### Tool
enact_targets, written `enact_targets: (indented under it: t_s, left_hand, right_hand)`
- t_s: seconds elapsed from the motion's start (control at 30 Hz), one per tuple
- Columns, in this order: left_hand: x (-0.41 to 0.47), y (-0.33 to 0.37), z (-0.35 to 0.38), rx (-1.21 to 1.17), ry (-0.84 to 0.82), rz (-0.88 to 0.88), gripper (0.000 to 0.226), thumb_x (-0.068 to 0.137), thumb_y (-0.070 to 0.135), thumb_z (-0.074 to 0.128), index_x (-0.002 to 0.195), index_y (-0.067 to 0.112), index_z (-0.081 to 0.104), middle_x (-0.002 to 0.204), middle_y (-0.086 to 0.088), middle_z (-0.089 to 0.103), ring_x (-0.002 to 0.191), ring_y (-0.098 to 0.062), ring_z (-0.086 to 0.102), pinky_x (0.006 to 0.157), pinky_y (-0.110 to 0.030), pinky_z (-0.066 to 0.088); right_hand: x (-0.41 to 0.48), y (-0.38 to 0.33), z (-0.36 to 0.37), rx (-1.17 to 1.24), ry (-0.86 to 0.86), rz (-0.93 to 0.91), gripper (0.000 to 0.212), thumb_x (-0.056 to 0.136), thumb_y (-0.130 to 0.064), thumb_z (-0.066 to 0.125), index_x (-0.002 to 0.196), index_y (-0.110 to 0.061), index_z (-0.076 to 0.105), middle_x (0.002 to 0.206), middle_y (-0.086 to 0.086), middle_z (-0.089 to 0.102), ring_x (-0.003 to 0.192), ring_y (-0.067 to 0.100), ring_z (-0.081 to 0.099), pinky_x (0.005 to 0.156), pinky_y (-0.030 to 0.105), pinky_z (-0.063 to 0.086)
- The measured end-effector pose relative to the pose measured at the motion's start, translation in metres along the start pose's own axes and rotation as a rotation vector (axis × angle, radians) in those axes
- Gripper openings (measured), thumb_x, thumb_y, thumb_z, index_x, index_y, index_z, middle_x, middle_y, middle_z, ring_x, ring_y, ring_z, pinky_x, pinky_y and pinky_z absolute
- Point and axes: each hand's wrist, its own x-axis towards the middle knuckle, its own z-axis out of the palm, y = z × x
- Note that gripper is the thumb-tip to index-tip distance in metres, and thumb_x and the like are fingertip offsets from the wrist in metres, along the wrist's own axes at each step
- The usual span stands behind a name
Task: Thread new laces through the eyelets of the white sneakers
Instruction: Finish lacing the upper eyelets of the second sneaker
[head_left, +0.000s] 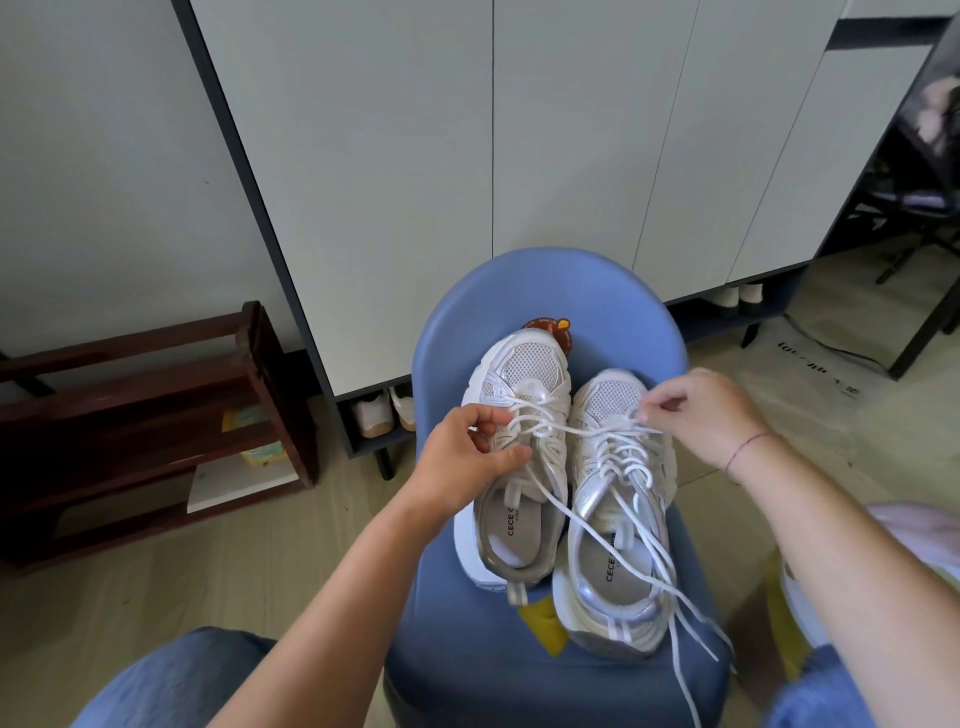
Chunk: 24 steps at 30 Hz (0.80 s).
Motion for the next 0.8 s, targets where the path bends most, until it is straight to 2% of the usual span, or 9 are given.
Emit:
enact_targets:
  t_s: [0.07, 0.2, 0.3, 0.43, 0.53, 0.7, 0.8]
  left_hand:
    - [0.0, 0.0, 0.0, 0.003, -0.001, -0.004, 0.035, 0.074, 0.02, 0.081, 0.104, 0.023, 0.063, 0.091, 0.004, 0.05, 0.073, -0.006, 0.046, 0.06, -0.006, 0.042]
    - [0.0, -0.001, 0.0, -0.021, -0.011, -0.016, 0.032, 0.074, 0.019, 0.082, 0.1, 0.023, 0.064, 0.087, 0.001, 0.05, 0.07, -0.007, 0.046, 0.061, -0.012, 0.046]
    - [0.001, -0.001, -0.001, -0.026, -0.014, -0.022, 0.03, 0.074, 0.02, 0.082, 0.099, 0.022, 0.064, 0.087, 0.0, 0.05, 0.07, -0.008, 0.046, 0.061, -0.012, 0.046]
    - [0.001, -0.002, -0.002, -0.03, -0.001, -0.011, 0.031, 0.074, 0.019, 0.082, 0.099, 0.023, 0.064, 0.09, 0.002, 0.051, 0.072, -0.008, 0.046, 0.061, -0.01, 0.045]
    - [0.002, -0.002, -0.003, -0.04, -0.011, -0.01, 0.03, 0.076, 0.017, 0.08, 0.1, 0.024, 0.065, 0.091, 0.004, 0.051, 0.071, -0.008, 0.046, 0.062, -0.01, 0.045]
    - [0.003, -0.003, 0.0, -0.046, -0.018, 0.002, 0.028, 0.077, 0.014, 0.078, 0.101, 0.022, 0.066, 0.09, 0.006, 0.051, 0.069, -0.006, 0.045, 0.063, -0.01, 0.044]
    - [0.003, -0.003, -0.001, -0.041, -0.02, 0.003, 0.026, 0.079, 0.012, 0.076, 0.101, 0.022, 0.066, 0.09, 0.006, 0.051, 0.069, -0.007, 0.045, 0.064, -0.011, 0.045]
  right_hand:
    - [-0.002, -0.014, 0.017, 0.04, 0.039, -0.132, 0.013, 0.079, -0.026, 0.073, 0.092, -0.025, 0.073, 0.095, -0.004, 0.052, 0.091, 0.016, 0.051, 0.087, 0.03, 0.042]
    - [-0.008, -0.035, 0.05, -0.013, 0.008, -0.326, 0.02, 0.076, -0.037, 0.075, 0.092, -0.026, 0.072, 0.093, -0.007, 0.056, 0.093, 0.012, 0.05, 0.089, 0.03, 0.04]
    - [-0.009, -0.038, 0.057, -0.031, 0.019, -0.327, 0.013, 0.077, -0.037, 0.074, 0.077, -0.027, 0.066, 0.085, -0.009, 0.056, 0.085, 0.01, 0.05, 0.081, 0.028, 0.037]
    - [-0.008, -0.036, 0.051, -0.02, -0.043, -0.346, 0.018, 0.079, -0.03, 0.073, 0.067, -0.026, 0.06, 0.071, -0.011, 0.054, 0.068, 0.003, 0.046, 0.071, 0.028, 0.038]
    - [-0.003, -0.024, 0.029, -0.004, -0.066, -0.282, 0.022, 0.078, -0.025, 0.074, 0.061, -0.028, 0.06, 0.068, -0.012, 0.06, 0.07, 0.011, 0.056, 0.073, 0.031, 0.048]
    - [0.002, 0.0, 0.0, 0.013, -0.053, -0.177, 0.017, 0.076, -0.027, 0.076, 0.062, -0.028, 0.065, 0.073, -0.01, 0.065, 0.074, 0.017, 0.06, 0.076, 0.038, 0.051]
    - [0.002, -0.002, -0.004, 0.041, -0.059, -0.167, 0.016, 0.077, -0.022, 0.076, 0.064, -0.024, 0.067, 0.07, -0.007, 0.065, 0.072, 0.02, 0.059, 0.07, 0.031, 0.049]
